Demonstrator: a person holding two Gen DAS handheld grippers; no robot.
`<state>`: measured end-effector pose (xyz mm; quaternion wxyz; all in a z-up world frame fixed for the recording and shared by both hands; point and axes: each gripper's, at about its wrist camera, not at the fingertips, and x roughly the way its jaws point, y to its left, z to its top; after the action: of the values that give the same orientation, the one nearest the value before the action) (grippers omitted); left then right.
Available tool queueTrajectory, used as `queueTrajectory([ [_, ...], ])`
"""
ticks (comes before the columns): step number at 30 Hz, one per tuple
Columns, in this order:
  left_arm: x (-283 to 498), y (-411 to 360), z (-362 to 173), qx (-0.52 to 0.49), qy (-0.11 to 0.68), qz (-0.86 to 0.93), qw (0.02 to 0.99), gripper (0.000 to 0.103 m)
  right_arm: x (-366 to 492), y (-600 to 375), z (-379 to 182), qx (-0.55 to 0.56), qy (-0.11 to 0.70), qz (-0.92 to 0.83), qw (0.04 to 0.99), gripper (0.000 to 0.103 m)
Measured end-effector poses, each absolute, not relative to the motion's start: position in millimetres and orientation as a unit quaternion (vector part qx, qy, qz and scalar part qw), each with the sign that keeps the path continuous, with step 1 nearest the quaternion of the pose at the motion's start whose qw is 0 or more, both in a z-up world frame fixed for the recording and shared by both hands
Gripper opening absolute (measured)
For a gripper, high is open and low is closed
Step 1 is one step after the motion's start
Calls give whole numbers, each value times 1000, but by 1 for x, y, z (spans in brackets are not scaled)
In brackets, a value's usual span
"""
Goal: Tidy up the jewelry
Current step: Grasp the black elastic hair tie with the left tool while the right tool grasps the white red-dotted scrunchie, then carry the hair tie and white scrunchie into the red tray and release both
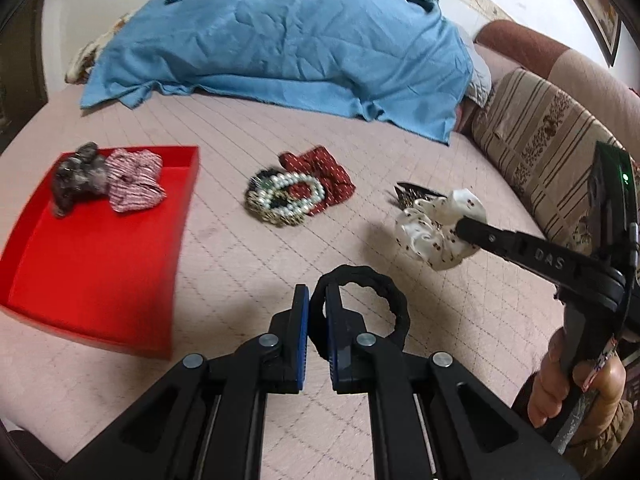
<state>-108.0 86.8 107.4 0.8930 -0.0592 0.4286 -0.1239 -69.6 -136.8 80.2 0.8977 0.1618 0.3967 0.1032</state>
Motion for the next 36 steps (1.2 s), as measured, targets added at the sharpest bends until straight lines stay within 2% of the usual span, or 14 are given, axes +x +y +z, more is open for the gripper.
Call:
queueTrajectory([
  [15, -120, 158, 132, -63, 398, -25, 915, 8, -100, -63, 128, 109, 373, 164, 907, 12],
  [36, -95, 251, 113, -93, 404, 60, 908, 8, -85, 37, 127, 48, 393, 224, 891, 12],
])
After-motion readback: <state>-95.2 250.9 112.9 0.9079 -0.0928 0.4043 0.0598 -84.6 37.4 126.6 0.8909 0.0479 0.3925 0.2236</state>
